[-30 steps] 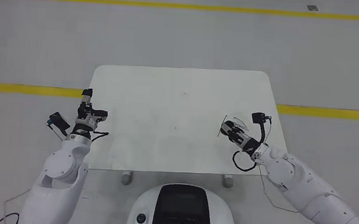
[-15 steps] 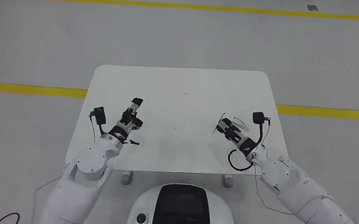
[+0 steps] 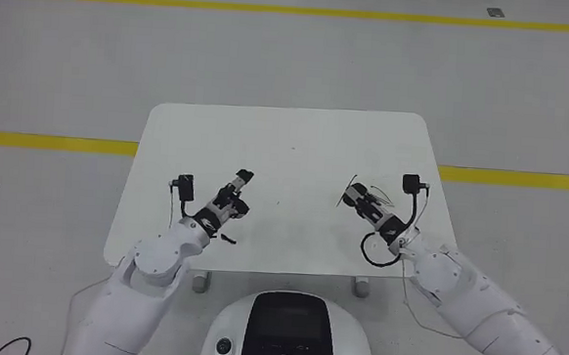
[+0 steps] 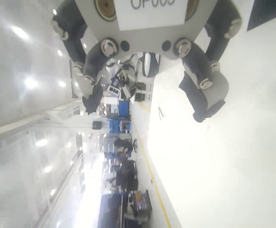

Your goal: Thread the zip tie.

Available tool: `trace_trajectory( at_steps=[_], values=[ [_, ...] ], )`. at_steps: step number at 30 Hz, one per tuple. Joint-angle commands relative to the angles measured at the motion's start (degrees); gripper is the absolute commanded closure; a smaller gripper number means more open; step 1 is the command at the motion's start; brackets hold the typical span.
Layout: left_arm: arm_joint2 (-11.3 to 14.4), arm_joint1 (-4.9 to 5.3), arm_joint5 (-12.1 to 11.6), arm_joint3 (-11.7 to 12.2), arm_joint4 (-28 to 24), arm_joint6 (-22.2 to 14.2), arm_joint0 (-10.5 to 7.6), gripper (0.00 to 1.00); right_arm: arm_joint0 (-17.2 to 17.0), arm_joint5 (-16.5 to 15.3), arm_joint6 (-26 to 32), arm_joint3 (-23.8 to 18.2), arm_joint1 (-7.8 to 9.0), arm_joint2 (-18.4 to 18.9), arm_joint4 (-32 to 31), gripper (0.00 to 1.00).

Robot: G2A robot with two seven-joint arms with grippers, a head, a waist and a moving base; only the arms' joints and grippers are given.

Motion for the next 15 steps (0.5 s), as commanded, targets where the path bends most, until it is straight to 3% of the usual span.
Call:
trace_trajectory(
  at_steps=[1,5,15],
  values=[
    [1.57,-0.19,-0.61,2.02,-2.58,-4.31,-1.75,0.0,-0.16,0.0,0.79,-0.44,-0.42,0.15,0.6,1.0],
    [4.87,-0.67,-1.27,6.37,-4.14,-7.74,-5.53,0.0,-0.55,0.0,5.4,-0.28,-1.7,0.39,5.21,1.0],
    [5.75,-0.75,-1.82,6.37,-3.58,-7.39,-5.56,0.0,-0.43,0.24,6.83,0.63,-2.28,1.24,6.21,1.0]
  ],
)
